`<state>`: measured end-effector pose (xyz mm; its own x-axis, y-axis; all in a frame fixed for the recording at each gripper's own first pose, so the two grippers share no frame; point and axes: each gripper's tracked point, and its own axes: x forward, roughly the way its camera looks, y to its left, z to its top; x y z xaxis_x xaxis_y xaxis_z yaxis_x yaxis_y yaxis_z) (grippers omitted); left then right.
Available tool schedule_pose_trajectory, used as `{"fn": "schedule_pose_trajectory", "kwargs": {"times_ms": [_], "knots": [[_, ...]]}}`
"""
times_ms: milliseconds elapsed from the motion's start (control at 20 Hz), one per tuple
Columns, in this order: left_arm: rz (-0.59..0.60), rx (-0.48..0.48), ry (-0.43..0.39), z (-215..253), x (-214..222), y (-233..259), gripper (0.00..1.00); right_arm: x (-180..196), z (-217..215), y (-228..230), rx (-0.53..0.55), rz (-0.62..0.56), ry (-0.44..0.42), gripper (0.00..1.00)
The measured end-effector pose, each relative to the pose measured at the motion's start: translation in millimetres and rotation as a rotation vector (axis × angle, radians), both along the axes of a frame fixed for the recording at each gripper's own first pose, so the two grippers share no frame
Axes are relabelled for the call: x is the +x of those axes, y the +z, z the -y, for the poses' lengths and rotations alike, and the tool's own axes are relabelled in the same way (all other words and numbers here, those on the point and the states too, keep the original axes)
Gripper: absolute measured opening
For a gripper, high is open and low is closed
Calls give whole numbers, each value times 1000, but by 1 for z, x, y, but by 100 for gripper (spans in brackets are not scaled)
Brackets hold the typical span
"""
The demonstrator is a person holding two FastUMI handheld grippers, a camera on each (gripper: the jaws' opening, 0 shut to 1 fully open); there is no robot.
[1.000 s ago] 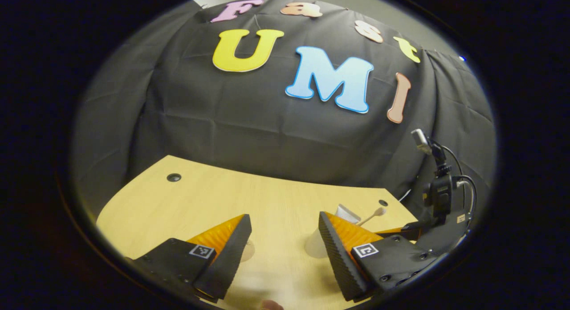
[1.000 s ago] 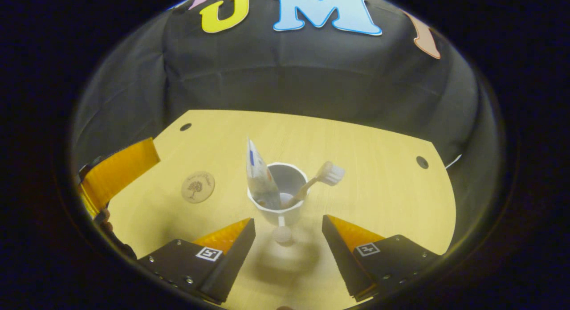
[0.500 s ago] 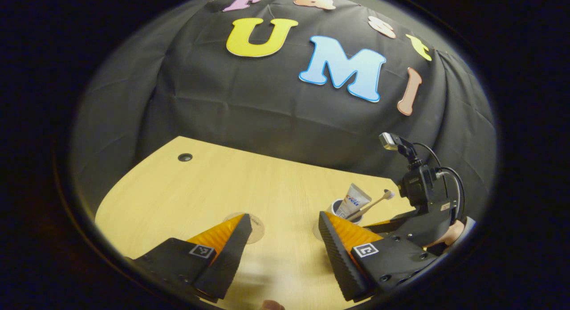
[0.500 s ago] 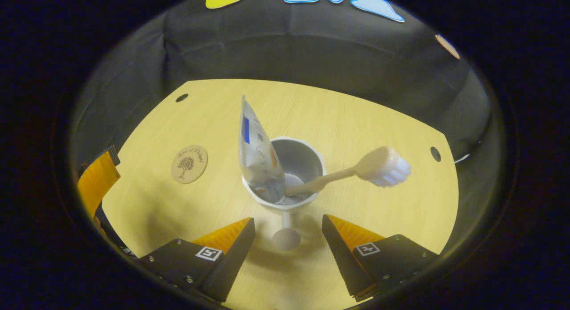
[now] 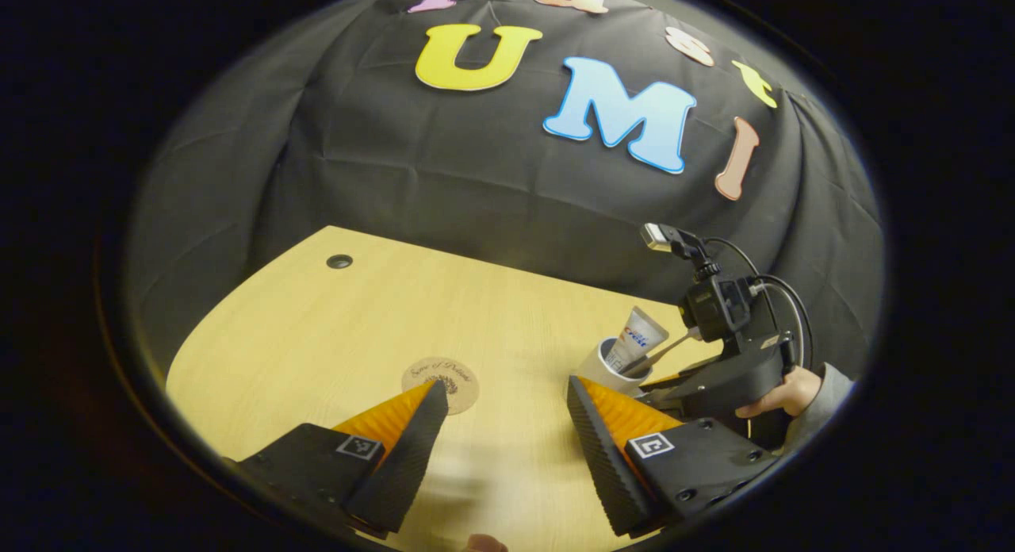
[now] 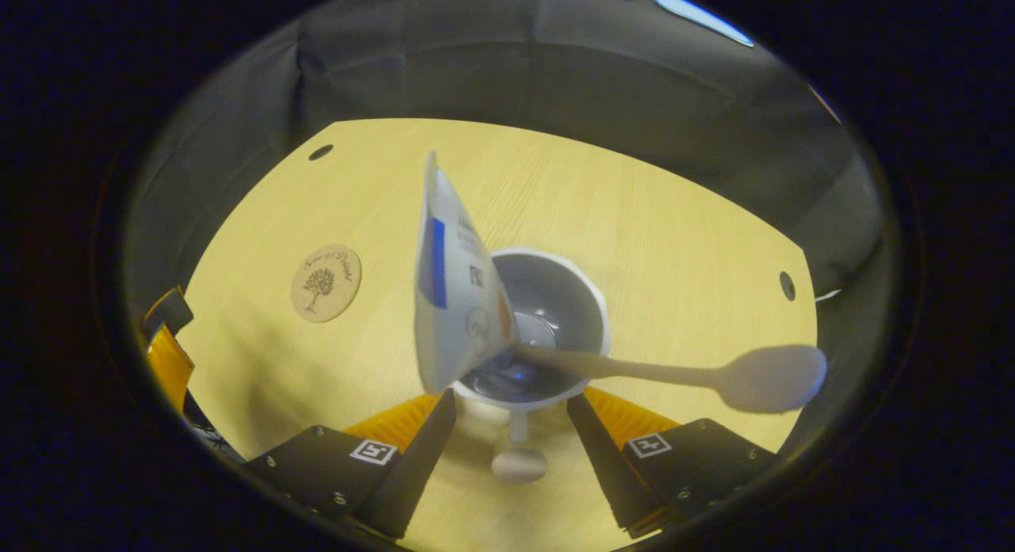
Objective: Put the toothbrush and toothpaste on the desktop into the cup, then pick up the cup and place it on the coaster on the desktop.
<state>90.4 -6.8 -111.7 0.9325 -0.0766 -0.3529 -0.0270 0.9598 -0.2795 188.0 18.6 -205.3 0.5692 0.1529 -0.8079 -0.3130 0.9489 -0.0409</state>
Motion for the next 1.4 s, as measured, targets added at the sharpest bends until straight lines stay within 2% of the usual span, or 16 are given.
{"fn": "schedule_pose_trajectory", "kwargs": {"times_ms": [50, 250, 350, 450, 500, 600, 650, 700, 1050, 1100, 1150, 1250, 1300, 1400], "knots": [[-1, -2, 5, -1, 0, -1, 97, 1, -1, 0, -4, -5, 6, 82], [-7, -12, 19, -6, -1, -3, 97, 0, 2, -5, -24, -38, 8, 78], [-6, -12, 21, -7, -2, -2, 99, 0, 1, -8, -23, -51, 6, 66], [-7, -12, 24, -8, -2, -4, 97, 0, 8, -12, -46, -61, -9, 49], [-11, -15, 26, -9, -4, -5, 99, -4, 6, -13, -27, -83, -11, 40], [-15, -23, 29, -10, -4, -6, 97, -8, 7, -6, -17, -92, -18, 37], [-18, -27, 30, -9, -4, -8, 97, -7, 8, 1, -10, -95, -26, 27], [-21, -29, 31, -9, -5, -9, 95, -2, 6, -15, -10, -91, -25, 27], [-29, -39, 48, -17, -12, -12, 98, -4, 3, -8, -20, -50, -8, 25], [-28, -40, 51, -18, -12, -12, 98, -5, 2, -7, -15, -53, -6, 29], [-27, -41, 53, -19, -13, -12, 98, -6, 0, -6, -9, -47, -6, 25], [-27, -44, 56, -22, -16, -12, 98, -8, -5, -6, -2, -41, 5, 25], [-28, -46, 58, -24, -18, -12, 95, -8, -7, -3, 2, -33, 6, 25], [-27, -51, 63, -26, -20, -10, 98, -10, -14, 4, 0, -16, 22, 24]]}}
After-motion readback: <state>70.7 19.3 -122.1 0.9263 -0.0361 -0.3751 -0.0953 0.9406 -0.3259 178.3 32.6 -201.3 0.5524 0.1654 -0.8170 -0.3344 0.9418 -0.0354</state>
